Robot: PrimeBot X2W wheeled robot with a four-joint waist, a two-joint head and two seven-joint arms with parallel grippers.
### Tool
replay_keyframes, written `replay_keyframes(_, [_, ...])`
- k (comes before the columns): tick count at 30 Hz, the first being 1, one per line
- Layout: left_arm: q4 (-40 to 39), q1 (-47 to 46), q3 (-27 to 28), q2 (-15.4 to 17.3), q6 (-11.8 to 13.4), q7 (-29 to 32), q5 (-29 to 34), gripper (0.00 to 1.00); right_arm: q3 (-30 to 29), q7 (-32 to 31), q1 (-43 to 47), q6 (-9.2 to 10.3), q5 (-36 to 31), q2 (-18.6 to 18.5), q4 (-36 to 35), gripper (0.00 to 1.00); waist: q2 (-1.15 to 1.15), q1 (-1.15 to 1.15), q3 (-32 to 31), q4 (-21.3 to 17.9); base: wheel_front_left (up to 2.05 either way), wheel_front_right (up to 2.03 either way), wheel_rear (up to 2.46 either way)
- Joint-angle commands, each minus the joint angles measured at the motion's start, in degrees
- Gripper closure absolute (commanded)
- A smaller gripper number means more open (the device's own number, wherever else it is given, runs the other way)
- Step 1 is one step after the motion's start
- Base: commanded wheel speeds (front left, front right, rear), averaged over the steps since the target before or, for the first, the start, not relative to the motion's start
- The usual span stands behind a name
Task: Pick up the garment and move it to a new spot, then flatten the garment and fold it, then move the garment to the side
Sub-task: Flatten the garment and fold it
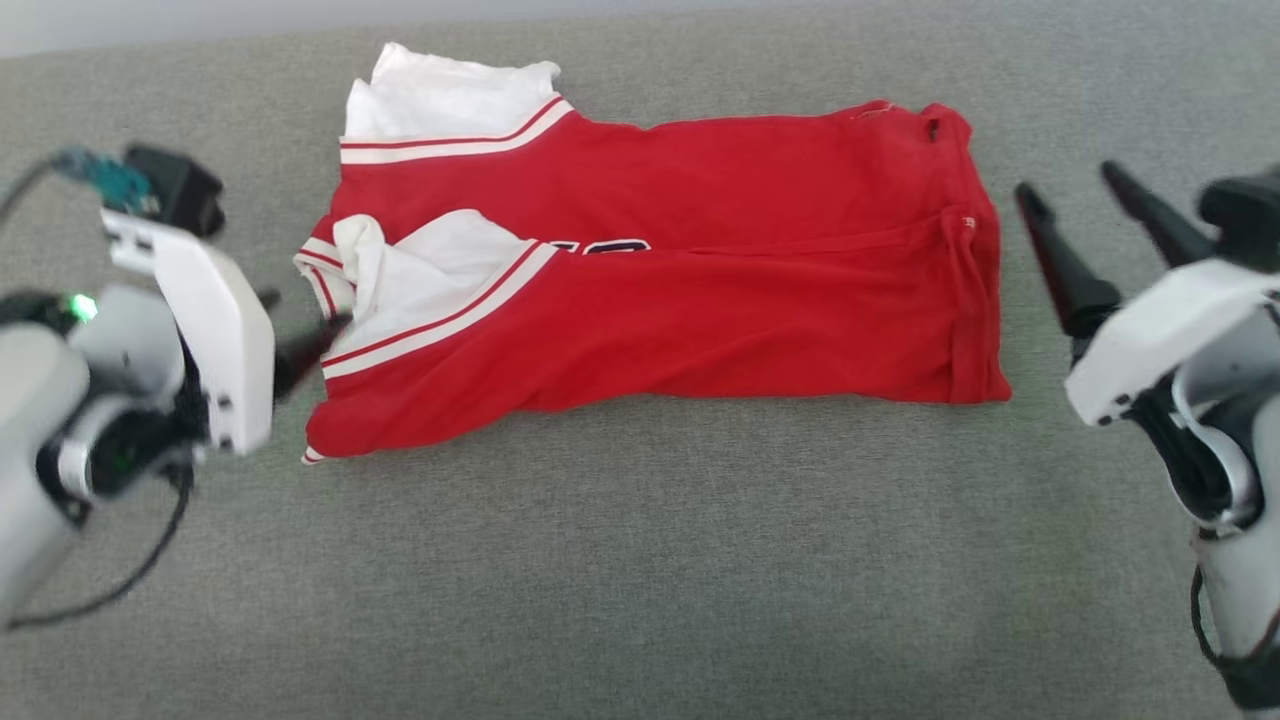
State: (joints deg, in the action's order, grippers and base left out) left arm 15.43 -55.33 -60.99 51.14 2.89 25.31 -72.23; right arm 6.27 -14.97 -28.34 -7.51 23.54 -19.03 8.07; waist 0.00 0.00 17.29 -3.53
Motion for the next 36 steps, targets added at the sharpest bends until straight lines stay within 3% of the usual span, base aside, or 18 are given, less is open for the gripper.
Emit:
replay_keyframes(1, [-3.54,2.03,0.17,1.73,2.31,0.20,-1.02,0.00,-2.20,1.66,2.11,0.05,-1.79,1.62,-2.77,0.00,0.00,0.00,-0.05,-0.53,0.00,0.00,0.00])
replay_keyframes(3, [-7.39,4.11,0.14,3.41,4.67,0.31,-1.46,0.00,-5.01,3.04,3.92,0.05,-3.88,3.43,-5.73,0.00,0.00,0.00,0.19,-1.18,0.00,0.00,0.00])
replay_keyframes(4, [-7.39,4.11,0.14,3.41,4.67,0.31,-1.46,0.00,-5.01,3.04,3.92,0.05,-3.88,3.43,-5.73,0.00,0.00,0.00,0.19,-1.18,0.00,0.00,0.00])
replay_keyframes(5, [-10.34,5.97,0.27,4.90,6.77,0.12,-2.57,0.00,-7.09,3.59,5.69,0.04,-5.01,5.43,-8.52,0.00,0.00,0.00,0.62,-1.86,0.00,0.00,0.00])
replay_keyframes(10, [-13.18,10.37,1.36,6.89,9.54,-2.30,-5.87,0.00,-10.12,2.19,10.18,0.04,-7.04,9.70,-14.68,0.00,0.00,0.00,2.28,-3.65,0.00,0.00,0.00])
replay_keyframes(15, [-10.60,12.84,1.68,6.82,10.06,-3.36,-8.43,0.00,-10.30,0.09,13.06,0.04,-7.05,11.78,-17.75,0.00,0.00,0.00,3.64,-4.89,0.00,0.00,0.00])
replay_keyframes(22, [-1.97,15.68,0.52,3.14,8.55,-2.58,-11.43,0.00,-8.84,-4.84,16.05,0.04,-5.10,10.98,-18.07,0.00,0.00,0.00,5.15,-5.71,0.00,0.00,0.00])
replay_keyframes(23, [-0.79,15.77,0.33,2.43,8.23,-2.25,-11.78,0.09,-8.57,-5.60,16.20,0.04,-4.79,10.67,-17.86,0.00,0.00,0.00,5.28,-5.70,0.00,0.00,0.00])
replay_keyframes(24, [0.05,15.73,-0.09,1.84,7.45,-1.82,-11.52,0.93,-8.51,-6.62,16.23,0.04,-4.36,10.47,-17.48,0.00,0.00,0.00,5.41,-5.68,0.00,0.00,0.00])
replay_keyframes(25, [0.85,15.67,-0.28,1.21,6.83,-1.71,-11.56,1.00,-8.44,-7.89,16.25,0.04,-3.67,10.53,-16.91,0.00,0.00,0.00,5.54,-5.67,0.00,0.00,0.00])
replay_keyframes(36, [4.92,12.88,-0.89,-4.03,2.93,-1.61,-9.97,1.00,-4.96,-21.72,8.81,0.04,-0.57,8.01,-7.42,0.00,0.00,0.00,6.97,-3.76,0.00,0.00,0.00])
